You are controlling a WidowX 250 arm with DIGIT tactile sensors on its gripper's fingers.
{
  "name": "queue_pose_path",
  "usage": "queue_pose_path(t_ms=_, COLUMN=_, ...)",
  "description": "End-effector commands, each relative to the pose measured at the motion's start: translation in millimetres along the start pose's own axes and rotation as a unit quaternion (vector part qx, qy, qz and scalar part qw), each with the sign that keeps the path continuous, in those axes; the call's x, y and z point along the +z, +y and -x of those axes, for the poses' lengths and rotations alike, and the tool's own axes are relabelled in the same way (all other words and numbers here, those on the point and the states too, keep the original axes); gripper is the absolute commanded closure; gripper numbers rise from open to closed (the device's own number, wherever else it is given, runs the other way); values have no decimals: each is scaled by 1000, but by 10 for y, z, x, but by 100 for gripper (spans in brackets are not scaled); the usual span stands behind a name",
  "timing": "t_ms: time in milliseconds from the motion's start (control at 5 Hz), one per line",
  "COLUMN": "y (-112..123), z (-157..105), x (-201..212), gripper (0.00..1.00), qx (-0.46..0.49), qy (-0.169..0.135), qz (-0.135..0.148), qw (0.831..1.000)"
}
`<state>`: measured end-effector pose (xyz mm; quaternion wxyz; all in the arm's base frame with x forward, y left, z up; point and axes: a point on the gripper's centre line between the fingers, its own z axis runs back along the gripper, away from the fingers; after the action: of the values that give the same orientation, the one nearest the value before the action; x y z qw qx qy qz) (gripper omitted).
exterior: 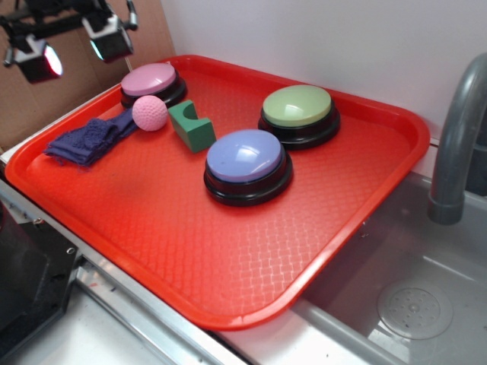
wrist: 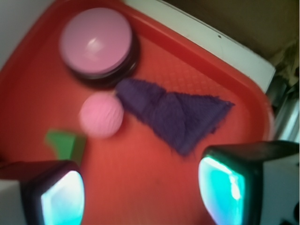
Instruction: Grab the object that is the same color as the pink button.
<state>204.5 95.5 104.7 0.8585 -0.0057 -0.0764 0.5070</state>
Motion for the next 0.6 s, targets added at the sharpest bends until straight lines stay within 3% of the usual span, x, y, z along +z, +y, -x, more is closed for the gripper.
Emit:
queue_pose_path(t_ms=0, y=-82, z=-260, x=-260, gripper=0, qx=99, qy=-22, qz=32, qw=994)
queue_pose_path(t_ms=200, y=-197, z=-260, x=-413, gripper=0, qx=104, qy=-16, qz=37, qw=994)
queue_pose_path(t_ms=400, y=-221, z=-275, x=-566, gripper=0, qx=111, qy=-18, qz=71, qw=991)
